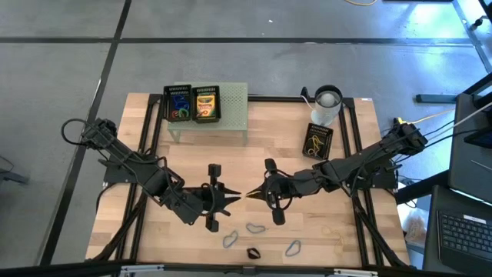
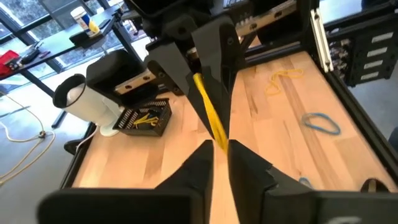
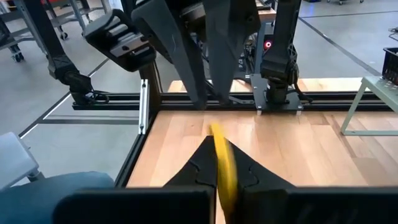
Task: Pick & Place Office Desk Supplies
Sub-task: Put the yellow rubber band into the black bin
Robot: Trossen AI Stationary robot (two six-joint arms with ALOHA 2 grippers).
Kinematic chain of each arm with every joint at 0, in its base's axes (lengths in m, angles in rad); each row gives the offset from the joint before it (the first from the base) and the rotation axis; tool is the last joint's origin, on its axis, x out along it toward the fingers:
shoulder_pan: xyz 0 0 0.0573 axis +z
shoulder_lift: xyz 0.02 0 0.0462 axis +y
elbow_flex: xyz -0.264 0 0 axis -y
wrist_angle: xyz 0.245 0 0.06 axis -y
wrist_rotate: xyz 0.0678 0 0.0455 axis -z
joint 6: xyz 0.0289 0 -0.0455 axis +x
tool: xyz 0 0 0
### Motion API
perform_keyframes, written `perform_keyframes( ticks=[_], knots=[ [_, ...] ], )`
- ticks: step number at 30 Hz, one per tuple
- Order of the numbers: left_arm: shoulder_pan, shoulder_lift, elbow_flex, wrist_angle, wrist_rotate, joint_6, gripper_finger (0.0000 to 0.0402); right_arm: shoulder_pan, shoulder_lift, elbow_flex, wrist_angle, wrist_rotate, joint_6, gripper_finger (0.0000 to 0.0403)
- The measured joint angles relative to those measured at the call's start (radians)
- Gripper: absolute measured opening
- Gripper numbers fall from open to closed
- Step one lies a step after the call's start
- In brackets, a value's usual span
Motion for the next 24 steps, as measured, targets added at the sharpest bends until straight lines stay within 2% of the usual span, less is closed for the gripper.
perform_keyframes(
  ticks=[5,9,16,24],
  knots=[
    [0.0,0.0,0.0,-0.022,-0.002,0.0,0.0093,-0.008,0.0,0.0,-0.013,0.0,0.0,0.0001],
    [0.0,0.0,0.0,-0.022,-0.038,-0.023,0.0131,-0.035,-0.026,0.001,-0.098,0.016,0.012,0.0001],
    [0.0,0.0,0.001,-0.048,-0.059,-0.086,0.0154,-0.105,-0.137,0.001,-0.476,0.179,0.153,0.0],
    [0.0,0.0,0.001,-0.101,-0.059,-0.14,0.015,-0.179,-0.248,0.001,-0.908,0.269,0.361,0.0]
  ],
)
